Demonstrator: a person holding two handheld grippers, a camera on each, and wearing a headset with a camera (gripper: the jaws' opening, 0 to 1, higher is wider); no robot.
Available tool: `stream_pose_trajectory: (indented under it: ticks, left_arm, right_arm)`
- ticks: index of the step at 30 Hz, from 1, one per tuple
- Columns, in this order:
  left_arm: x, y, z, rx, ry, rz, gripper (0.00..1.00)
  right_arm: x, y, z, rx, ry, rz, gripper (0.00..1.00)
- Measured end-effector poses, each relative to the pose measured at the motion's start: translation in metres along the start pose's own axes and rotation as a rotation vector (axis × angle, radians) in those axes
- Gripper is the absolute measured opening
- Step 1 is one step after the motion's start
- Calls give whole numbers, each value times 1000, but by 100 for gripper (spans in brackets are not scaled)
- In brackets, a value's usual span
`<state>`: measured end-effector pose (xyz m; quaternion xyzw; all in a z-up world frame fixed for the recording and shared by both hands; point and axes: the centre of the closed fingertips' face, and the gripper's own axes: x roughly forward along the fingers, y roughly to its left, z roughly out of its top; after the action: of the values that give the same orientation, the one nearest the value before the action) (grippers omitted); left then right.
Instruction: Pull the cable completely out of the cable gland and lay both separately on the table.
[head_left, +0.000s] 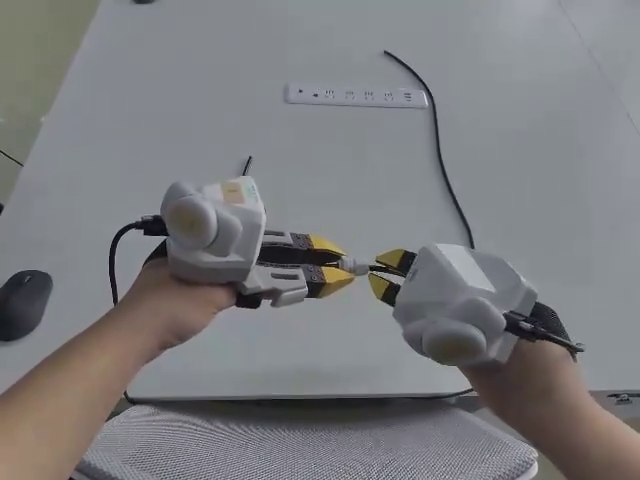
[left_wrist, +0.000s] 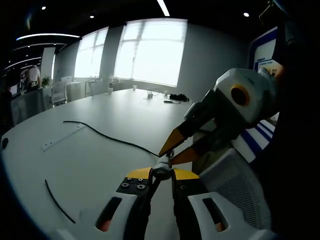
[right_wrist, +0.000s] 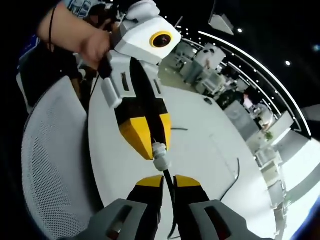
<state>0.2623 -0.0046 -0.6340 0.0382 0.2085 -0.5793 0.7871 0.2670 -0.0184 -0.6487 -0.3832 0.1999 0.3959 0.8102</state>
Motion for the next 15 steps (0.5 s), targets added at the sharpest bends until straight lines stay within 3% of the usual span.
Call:
stream_pose_trajectory:
  ticks: [6, 14, 15]
  left_arm:
    - [2, 1, 0, -5, -1, 0, 15]
    - [4, -1, 1, -2, -5, -4, 15]
    - [4, -1, 1, -3, -5, -4, 15]
  right_arm:
    - [1, -1, -4, 7, 9, -5, 1]
    - [-1, -5, -6, 91, -7, -12, 1]
    - [0, -4, -7, 133, -14, -2, 1]
